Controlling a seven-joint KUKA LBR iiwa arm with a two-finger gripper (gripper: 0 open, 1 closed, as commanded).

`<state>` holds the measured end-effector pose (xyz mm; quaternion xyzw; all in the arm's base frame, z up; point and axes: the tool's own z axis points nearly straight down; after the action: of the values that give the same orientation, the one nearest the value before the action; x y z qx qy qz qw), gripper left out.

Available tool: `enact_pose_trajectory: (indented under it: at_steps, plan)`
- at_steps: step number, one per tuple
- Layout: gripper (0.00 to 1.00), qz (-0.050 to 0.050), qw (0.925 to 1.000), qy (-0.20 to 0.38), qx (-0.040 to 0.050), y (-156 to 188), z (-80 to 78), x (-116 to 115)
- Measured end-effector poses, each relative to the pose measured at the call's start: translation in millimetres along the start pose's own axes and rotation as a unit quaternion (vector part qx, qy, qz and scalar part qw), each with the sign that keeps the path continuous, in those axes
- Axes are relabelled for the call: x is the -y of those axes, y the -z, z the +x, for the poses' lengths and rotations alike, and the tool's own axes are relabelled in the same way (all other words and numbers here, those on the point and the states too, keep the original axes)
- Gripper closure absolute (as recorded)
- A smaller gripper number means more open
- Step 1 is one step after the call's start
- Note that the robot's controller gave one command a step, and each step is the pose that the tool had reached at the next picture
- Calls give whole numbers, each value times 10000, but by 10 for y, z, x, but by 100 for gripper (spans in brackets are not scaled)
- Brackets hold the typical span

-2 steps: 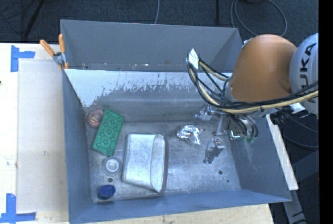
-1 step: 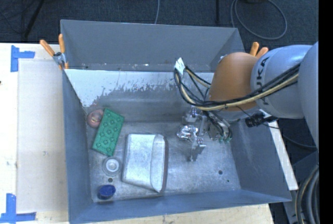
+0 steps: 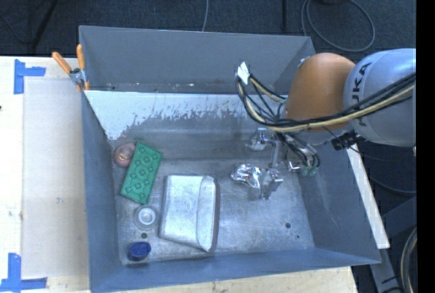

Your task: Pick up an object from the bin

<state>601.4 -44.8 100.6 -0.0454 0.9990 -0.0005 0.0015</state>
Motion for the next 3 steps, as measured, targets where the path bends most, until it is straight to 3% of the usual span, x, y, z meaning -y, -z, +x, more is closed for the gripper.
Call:
enact_pose_trajectory:
  at_steps: [1, 2, 3]
  plan:
    - [0, -9, 9997, -249, -9, -11, -89, -26]
    - [0, -9, 9976, -691, -13, -287, -139, -25]
    - [0, -8, 9976, -685, -21, -279, -141, -26]
